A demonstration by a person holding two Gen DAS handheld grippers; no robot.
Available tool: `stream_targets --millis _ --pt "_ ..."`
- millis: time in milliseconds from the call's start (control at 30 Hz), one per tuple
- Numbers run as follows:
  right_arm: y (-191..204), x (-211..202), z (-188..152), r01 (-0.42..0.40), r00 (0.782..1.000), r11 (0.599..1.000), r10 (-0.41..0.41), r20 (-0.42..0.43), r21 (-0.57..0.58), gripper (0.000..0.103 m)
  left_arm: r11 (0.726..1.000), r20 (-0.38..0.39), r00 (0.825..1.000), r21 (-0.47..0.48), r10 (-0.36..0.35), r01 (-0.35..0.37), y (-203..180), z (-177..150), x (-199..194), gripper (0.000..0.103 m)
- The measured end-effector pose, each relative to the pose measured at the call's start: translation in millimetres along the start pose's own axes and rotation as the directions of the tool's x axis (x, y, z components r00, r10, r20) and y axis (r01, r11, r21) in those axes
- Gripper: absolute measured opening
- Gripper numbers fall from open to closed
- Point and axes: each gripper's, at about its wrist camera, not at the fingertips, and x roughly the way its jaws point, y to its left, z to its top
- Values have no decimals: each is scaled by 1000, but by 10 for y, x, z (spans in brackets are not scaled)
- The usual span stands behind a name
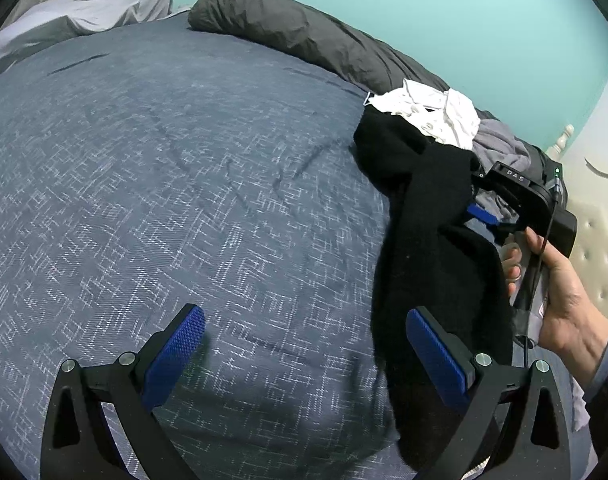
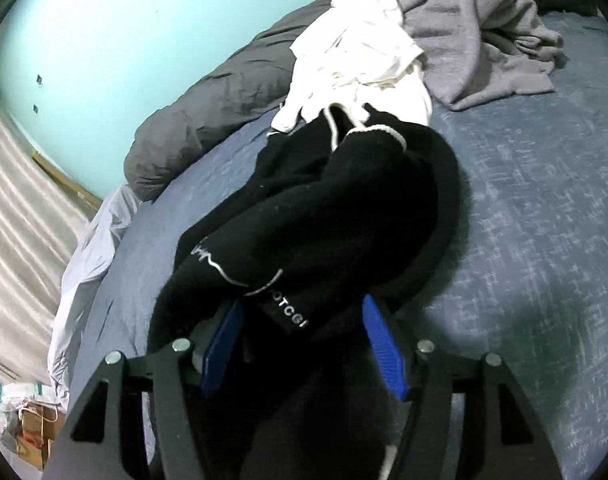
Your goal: Fold clothes
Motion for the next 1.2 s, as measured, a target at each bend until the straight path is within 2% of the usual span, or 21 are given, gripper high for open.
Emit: stream_targets --millis 33,67,100,133,167,233,367,533,767,867,933,1033,1100,1133,1200 --pt "47 18 8 -14 1000 1000 14 4 -19 38 1000 1 1000 0 1 -1 6 3 0 103" --pt "107 28 12 -16 1000 999 16 5 -40 27 1000 2 1000 0 2 -2 10 5 1 103" --pt "164 18 16 -11 1000 998 12 11 -60 21 1000 2 1000 0 1 -1 12 8 2 103" --pt "224 -22 25 -7 1000 997 9 23 -83 9 1000 2 1000 0 1 -1 13 11 4 103" --pt "286 -65 35 -4 999 994 7 36 -105 7 1000 1 1000 1 1 -1 13 12 4 103" --pt "407 -186 84 -13 997 990 23 70 -142 6 1000 1 1000 4 -1 1 9 11 -4 103" --pt "666 -637 334 -37 986 976 71 151 -213 5 1000 7 1000 8 -3 3 -2 10 -35 103" --pt "1013 -1247 683 -47 971 959 110 213 -281 5 1000 13 1000 5 -2 2 -14 -3 -73 103" --pt "1649 -1737 879 -51 970 893 150 189 -447 5 1000 17 1000 12 -4 3 -71 9 -86 103" --pt "1766 -1388 788 -31 994 881 75 75 -472 5 1000 15 1000 16 -1 1 -77 10 -79 103" --pt "1789 -1100 696 -12 1000 878 15 3 -478 5 1000 17 1000 10 -1 1 -55 24 -79 103" --pt "1556 -1057 629 0 1000 895 3 7 -447 9 1000 19 1000 -1 0 0 -13 50 -75 103" --pt "1394 -1039 586 7 1000 905 -2 12 -425 20 1000 16 1000 -3 0 0 2 60 -66 103" --pt "1312 -1030 565 11 1000 910 -5 15 -413 29 1000 15 1000 -4 -1 1 5 64 -65 103" --pt "1149 -1012 522 18 1000 920 -11 21 -391 32 1000 17 1000 -6 -3 3 2 67 -65 103"
